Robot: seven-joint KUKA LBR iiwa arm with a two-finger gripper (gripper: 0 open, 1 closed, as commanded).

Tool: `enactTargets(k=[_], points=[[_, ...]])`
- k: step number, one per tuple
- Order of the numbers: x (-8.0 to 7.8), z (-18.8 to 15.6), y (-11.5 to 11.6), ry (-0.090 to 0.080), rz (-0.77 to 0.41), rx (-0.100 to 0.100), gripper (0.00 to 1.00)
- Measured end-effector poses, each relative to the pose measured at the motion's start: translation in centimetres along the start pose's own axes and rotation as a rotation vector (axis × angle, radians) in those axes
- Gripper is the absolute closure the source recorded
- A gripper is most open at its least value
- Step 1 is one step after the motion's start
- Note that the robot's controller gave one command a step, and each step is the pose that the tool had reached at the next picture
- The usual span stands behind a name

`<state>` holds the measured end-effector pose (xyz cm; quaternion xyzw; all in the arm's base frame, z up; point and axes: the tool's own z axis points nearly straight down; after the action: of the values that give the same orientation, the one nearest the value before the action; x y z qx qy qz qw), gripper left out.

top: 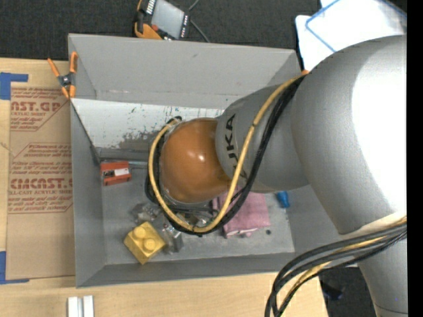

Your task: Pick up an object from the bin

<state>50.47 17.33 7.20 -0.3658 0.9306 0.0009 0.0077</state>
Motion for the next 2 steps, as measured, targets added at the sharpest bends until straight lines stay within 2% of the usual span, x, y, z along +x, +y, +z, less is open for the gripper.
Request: enactTargets(k=[1,2], points=[[-0.5,-0.1,0.3,0.000,-0.106,0.000,1.00],[-0.6,-0.3,2.8,-0.028,-0.255,0.015,1.00]])
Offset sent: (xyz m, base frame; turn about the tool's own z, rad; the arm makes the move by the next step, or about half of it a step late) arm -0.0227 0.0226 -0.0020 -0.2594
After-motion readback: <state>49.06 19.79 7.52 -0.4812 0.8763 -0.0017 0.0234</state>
